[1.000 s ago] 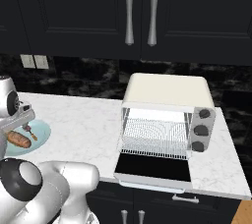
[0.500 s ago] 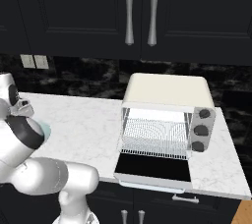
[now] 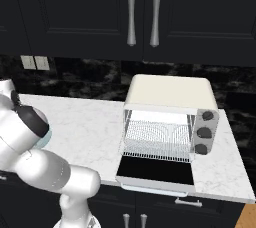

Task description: Pick up the kebab skewer and baguette bread, and place them inside the toaster oven. Close the toaster oven door and start by setting the timer.

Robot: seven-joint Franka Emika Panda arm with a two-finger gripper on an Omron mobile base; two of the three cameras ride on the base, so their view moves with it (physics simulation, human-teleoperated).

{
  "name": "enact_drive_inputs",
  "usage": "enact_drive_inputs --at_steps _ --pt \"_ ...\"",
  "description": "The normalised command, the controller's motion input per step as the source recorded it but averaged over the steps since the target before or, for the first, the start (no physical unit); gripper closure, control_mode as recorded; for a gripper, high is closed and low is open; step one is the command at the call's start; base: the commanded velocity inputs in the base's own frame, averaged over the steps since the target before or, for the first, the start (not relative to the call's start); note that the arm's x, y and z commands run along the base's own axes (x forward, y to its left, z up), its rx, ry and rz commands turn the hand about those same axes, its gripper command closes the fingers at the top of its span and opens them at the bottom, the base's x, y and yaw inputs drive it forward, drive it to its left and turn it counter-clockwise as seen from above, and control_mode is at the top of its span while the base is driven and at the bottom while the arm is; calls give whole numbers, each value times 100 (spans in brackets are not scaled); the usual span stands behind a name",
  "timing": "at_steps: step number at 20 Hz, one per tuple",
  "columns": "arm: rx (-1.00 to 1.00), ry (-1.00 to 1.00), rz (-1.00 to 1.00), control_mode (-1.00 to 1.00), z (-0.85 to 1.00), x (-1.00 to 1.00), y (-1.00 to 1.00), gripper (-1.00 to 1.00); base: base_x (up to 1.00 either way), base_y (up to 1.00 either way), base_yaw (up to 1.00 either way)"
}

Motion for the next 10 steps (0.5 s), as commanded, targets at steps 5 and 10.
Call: enact_drive_inputs --at_steps 5,10 --pt "0 2 0 -100 -31 9 27 -100 0 0 0" --pt "0 2 0 -100 -19 34 44 -100 0 0 0"
